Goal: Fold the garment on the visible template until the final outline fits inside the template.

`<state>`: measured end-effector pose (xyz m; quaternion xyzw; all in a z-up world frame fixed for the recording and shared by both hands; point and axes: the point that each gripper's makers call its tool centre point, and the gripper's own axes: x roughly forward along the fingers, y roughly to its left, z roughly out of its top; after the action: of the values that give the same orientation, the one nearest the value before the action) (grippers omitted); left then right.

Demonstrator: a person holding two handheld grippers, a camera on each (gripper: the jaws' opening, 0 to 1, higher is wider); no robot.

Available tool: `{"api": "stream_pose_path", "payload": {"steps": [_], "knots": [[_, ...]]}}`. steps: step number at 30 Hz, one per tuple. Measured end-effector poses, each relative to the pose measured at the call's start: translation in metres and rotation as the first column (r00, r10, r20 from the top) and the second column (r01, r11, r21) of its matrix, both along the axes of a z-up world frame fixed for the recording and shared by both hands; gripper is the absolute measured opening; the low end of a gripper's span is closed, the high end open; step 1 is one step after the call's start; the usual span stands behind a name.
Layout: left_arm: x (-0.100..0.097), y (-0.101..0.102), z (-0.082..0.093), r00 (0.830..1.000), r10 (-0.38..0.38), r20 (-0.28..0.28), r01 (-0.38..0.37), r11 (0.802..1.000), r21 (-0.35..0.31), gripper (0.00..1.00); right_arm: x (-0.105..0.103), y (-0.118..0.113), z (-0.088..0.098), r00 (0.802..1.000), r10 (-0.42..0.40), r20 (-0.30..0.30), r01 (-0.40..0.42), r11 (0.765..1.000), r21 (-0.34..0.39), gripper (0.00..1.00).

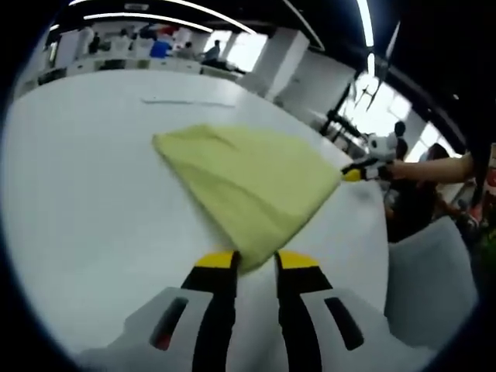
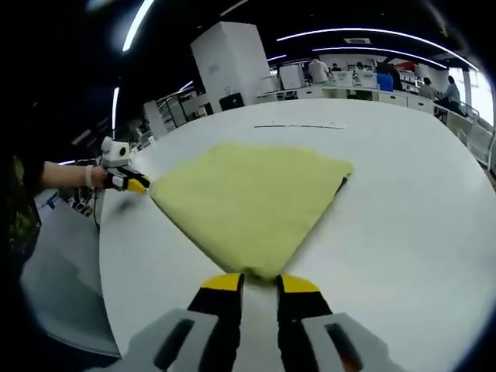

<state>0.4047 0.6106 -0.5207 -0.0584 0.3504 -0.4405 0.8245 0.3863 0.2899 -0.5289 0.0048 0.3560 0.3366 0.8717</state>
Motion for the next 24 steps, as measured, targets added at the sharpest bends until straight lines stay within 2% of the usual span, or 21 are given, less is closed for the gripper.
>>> {"api": "stream_pose_path", "payload": {"steps": [6, 9, 11, 19, 21, 24], "knots": [[0.0012, -0.0013, -0.0024, 1.0, 0.004, -0.005, -0.004, 1.0, 0.002, 0.11, 0.0012, -0.0013, -0.0001, 1.0, 0.003, 0.009, -0.003, 1.0, -0.01, 0.06], [0.0018, -0.0017, -0.003, 1.0, 0.013, -0.012, -0.013, 1.0, -0.002, 0.03, 0.0013, -0.0029, 0.0, 1.0, -0.003, 0.005, 0.003, 1.0, -0.01, 0.02], [0.003, -0.0023, -0.0027, 0.999, 0.03, -0.019, -0.03, 0.999, -0.013, 0.01, 0.0008, -0.0032, 0.0001, 1.0, -0.005, 0.0, 0.005, 1.0, -0.007, 0.0], [0.0027, -0.0008, -0.0038, 0.999, 0.04, -0.028, -0.041, 0.999, -0.011, 0.0, -0.0019, -0.0029, 0.0007, 1.0, -0.007, -0.012, 0.007, 1.0, -0.002, 0.0], [0.0027, 0.0002, -0.0036, 0.999, 0.041, -0.029, -0.041, 0.999, -0.008, 0.0, -0.0009, -0.0039, 0.0015, 1.0, 0.008, 0.01, -0.008, 1.0, -0.018, 0.0], [0.0027, 0.0011, -0.0033, 0.998, 0.045, -0.034, -0.045, 0.999, -0.009, 0.0, -0.0023, -0.0052, 0.0031, 1.0, 0.003, 0.002, -0.003, 1.0, -0.009, 0.0]]}}
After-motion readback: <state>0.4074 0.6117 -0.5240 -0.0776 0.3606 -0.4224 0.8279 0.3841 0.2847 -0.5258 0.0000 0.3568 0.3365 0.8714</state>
